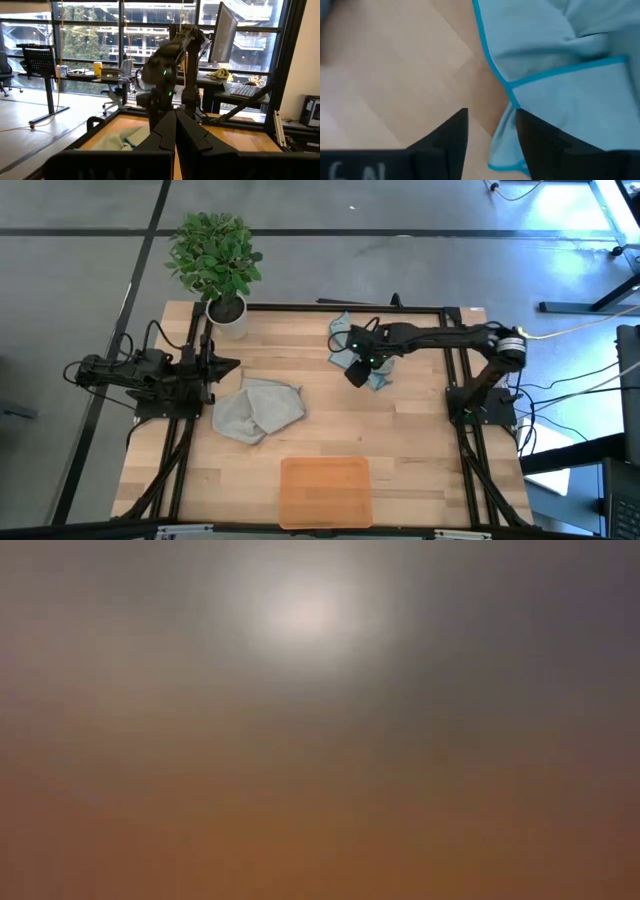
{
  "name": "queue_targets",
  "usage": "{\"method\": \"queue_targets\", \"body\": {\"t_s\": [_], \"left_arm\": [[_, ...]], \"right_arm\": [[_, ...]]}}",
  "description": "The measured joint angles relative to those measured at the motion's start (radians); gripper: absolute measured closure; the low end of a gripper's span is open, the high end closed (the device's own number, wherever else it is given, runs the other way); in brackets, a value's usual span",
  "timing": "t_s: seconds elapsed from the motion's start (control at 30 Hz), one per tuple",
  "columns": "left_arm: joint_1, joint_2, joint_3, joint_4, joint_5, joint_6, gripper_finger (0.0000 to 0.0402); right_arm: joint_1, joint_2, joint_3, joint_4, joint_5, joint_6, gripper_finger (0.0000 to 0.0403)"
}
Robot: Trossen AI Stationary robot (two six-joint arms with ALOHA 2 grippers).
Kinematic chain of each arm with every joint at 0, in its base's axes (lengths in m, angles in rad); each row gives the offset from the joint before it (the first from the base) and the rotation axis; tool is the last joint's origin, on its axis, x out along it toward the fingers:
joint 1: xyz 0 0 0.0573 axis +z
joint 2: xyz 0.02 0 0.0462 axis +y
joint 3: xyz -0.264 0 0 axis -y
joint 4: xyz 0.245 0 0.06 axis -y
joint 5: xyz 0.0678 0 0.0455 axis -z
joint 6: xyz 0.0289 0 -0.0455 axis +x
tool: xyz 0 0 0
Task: Roll microfiber towels into tight, uniform cylinder then place into a basket
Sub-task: Fold the blue towel
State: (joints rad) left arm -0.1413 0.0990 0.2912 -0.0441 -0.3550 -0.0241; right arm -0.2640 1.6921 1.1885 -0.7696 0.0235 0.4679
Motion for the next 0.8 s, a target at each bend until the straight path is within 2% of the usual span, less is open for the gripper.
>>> {"method": "queue_targets", "body": {"t_s": [0.3,0.6,0.8], "left_arm": [[0.0,0.0,0.0,0.0,0.0,0.0,0.0401],[0.0,0.0,0.0,0.006,0.0,0.0,0.0401],[0.0,0.0,0.0,0.015,0.0,-0.001,0.0401]], "right_arm": [[-0.017,0.131,0.0,0.022,0.039,0.0,0.0228],[-0.024,0.159,0.0,0.091,0.137,-0.002,0.0228],[-0.026,0.164,0.0,0.073,0.141,-0.005,0.0243]]}}
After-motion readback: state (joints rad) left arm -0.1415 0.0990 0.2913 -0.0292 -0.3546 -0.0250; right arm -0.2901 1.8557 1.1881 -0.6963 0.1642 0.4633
